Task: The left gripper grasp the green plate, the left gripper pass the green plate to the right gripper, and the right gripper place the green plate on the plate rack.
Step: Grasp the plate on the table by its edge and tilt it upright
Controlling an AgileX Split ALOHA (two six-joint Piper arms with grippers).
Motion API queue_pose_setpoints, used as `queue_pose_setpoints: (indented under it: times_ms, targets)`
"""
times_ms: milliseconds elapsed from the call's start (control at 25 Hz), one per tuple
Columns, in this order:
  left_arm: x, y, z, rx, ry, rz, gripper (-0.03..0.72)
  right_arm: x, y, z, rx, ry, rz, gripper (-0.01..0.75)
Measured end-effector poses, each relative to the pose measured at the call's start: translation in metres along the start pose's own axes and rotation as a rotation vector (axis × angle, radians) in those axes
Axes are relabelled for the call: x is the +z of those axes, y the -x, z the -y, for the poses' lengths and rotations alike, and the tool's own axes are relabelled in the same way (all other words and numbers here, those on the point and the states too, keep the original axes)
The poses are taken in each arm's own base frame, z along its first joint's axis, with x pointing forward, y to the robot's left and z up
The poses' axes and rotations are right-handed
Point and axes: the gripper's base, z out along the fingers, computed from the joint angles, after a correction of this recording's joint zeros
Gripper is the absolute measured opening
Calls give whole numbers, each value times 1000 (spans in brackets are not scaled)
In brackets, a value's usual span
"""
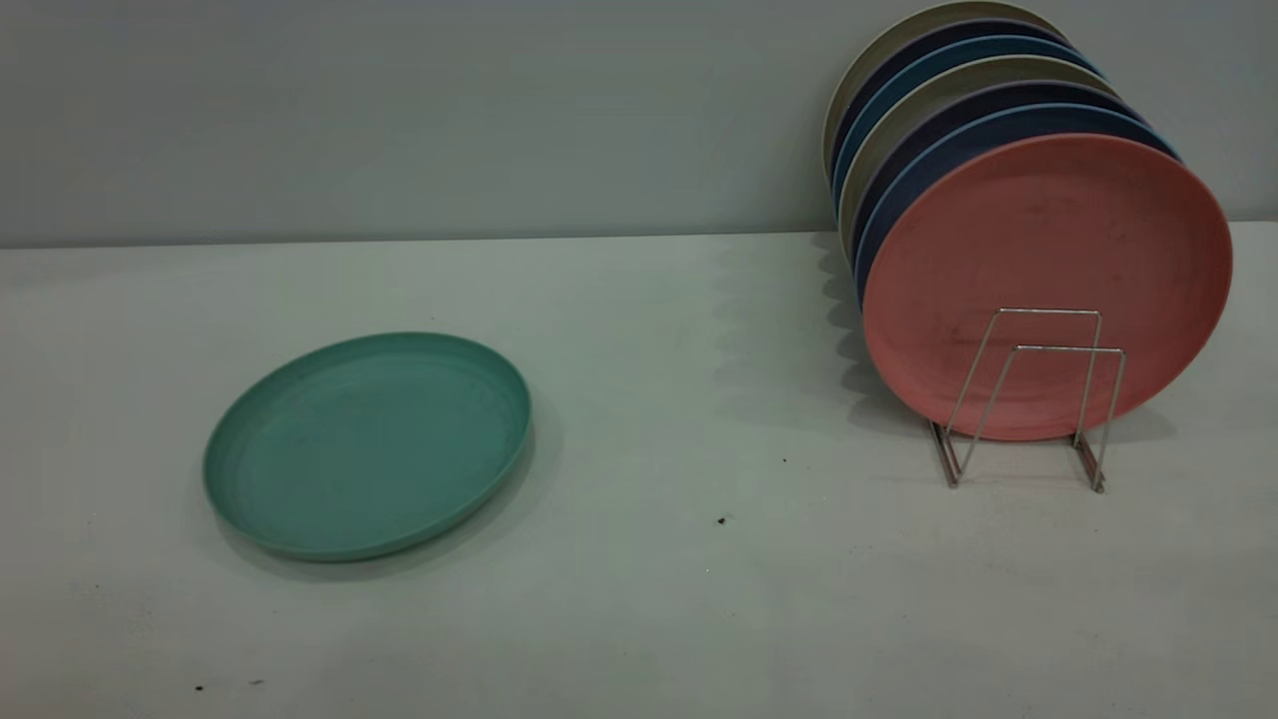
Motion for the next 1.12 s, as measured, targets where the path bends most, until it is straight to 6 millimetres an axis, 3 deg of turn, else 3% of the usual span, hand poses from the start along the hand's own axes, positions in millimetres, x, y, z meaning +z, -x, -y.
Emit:
queue_pose_setpoints:
  times_ms: [840, 960, 1120]
  targets:
    - [0, 0, 0, -4, 2, 1, 575, 0, 0, 0, 0, 0, 1, 268]
    - [-2, 13, 0, -6, -3, 100, 563, -2, 8, 1, 0, -7, 63, 268]
    - [5, 41, 2, -94, -39, 211, 546, 8, 39, 3, 26, 0, 203, 268]
